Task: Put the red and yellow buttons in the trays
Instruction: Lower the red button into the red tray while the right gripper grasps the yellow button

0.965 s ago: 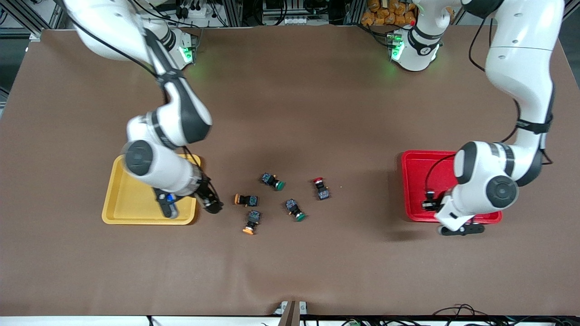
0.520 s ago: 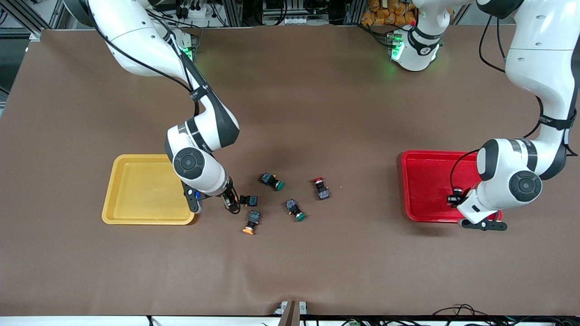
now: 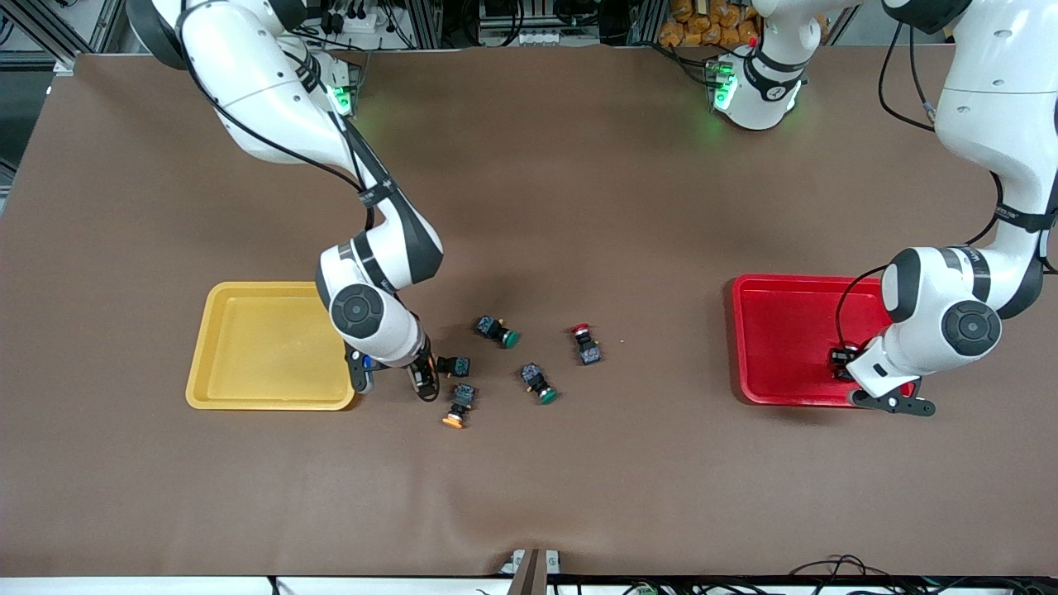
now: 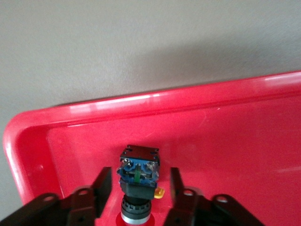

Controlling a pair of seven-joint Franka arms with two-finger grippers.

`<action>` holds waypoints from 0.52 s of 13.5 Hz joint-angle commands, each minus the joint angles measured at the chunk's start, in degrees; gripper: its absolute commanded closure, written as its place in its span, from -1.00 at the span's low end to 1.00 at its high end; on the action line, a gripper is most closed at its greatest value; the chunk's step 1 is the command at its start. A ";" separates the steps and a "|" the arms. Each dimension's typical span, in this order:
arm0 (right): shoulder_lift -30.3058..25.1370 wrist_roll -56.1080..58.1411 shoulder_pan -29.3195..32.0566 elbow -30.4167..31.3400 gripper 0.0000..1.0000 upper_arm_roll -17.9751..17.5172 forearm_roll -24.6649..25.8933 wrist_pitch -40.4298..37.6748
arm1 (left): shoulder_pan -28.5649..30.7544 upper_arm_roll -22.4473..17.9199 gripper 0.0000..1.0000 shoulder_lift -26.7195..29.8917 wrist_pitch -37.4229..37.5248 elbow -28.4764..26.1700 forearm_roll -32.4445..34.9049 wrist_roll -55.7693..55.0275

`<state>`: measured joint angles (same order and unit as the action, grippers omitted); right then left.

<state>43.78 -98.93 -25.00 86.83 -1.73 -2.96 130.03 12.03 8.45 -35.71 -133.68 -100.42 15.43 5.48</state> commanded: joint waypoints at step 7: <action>3.33 -4.70 -2.24 -1.40 -0.51 0.24 1.81 3.65 | -0.43 9.91 -1.00 6.52 6.94 -1.71 0.48 -17.57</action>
<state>45.93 -101.76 -26.60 86.77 -1.74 -2.89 133.28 11.51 15.91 -31.05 -128.11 -100.59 15.42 -5.85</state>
